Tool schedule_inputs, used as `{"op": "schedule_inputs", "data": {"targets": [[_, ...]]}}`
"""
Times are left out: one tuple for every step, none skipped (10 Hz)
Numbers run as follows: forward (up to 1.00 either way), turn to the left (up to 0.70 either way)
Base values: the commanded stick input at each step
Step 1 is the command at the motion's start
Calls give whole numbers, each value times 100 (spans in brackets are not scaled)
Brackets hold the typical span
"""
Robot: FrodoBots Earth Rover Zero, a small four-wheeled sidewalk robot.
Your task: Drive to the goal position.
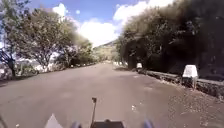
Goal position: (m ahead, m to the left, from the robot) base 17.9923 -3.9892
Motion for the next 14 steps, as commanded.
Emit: {"op": "schedule_inputs", "data": {"targets": [[70,0],[70,0],[70,-1],[70,-3],[70,-5],[70,-35],[70,-35],[70,-35],[70,-35],[70,-35],[70,-15],[70,-10],[70,-4],[70,0]]}}
